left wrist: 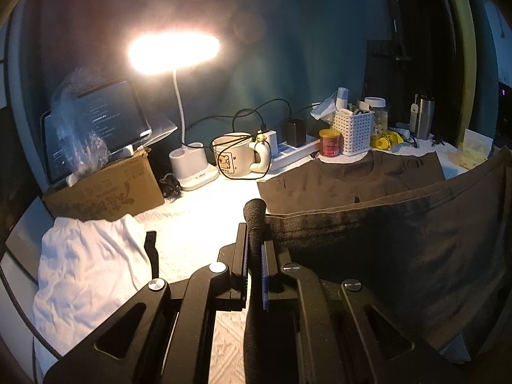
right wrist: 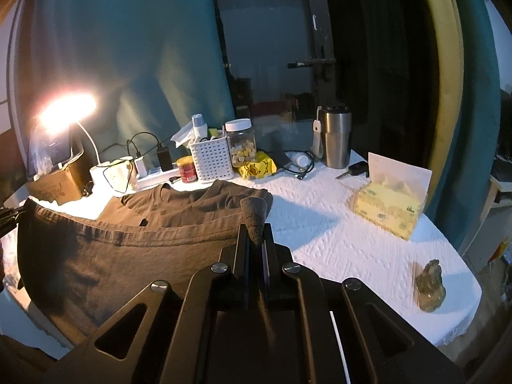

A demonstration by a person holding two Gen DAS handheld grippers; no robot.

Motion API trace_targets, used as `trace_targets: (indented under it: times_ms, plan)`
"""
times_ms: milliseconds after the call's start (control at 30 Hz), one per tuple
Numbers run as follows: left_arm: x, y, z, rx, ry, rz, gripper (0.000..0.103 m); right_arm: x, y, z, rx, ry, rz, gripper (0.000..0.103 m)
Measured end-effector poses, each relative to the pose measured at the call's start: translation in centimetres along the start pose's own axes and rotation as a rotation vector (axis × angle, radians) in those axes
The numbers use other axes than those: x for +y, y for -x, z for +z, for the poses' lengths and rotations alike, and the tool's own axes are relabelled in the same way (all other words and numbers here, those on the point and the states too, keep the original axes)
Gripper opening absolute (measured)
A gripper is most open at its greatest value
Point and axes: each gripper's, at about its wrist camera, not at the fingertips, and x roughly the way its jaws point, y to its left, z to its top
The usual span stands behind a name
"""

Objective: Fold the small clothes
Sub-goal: 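Lift the hem with both grippers and fold it over toward the collar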

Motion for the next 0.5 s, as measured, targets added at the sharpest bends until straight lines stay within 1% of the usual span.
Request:
trace_targets:
  times_ms: [300, 500]
  plan:
    - [0.1, -2.2, 2.0, -0.007, -0.009, -0.018, 0.005, -0.2, -1.7, 1.7, -0.016, 0.025, -0.02, 0.007]
    - [0.0, -3.1, 3.6, -0.046, -0.006, -0.021, 0.005, -0.3, -3.3, 3.2, -0.028, 0.038, -0.02, 0.007]
